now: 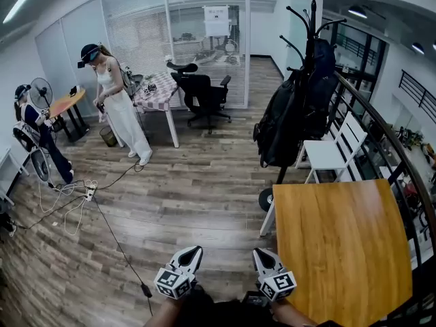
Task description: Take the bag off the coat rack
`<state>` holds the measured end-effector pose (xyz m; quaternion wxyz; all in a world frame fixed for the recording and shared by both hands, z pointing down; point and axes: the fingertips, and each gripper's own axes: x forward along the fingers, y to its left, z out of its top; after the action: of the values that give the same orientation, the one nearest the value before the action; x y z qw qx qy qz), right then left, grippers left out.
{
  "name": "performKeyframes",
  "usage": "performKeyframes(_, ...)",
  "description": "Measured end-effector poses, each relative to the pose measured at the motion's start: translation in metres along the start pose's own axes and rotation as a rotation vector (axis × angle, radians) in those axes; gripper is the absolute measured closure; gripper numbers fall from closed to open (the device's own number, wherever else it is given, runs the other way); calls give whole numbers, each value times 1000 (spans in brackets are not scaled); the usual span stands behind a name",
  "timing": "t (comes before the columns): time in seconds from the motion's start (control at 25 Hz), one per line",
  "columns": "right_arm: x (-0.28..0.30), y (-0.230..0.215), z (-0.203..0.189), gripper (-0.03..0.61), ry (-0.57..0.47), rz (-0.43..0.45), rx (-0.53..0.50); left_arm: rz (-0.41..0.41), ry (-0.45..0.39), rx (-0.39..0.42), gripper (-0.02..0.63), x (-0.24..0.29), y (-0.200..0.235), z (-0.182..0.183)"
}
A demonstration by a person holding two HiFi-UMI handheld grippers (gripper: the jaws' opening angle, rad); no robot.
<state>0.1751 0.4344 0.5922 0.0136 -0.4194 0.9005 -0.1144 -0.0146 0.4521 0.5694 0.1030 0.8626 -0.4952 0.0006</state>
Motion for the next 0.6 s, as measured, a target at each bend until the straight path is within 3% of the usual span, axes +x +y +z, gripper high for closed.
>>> performKeyframes(0.28, 16, -16, -9, 546, 17, -23, 14, 0, 25, -42, 597, 17, 23, -21)
performKeyframes(0.6, 80, -33, 10, 546, 33, -29, -17, -18, 0, -74, 597, 68, 79, -3)
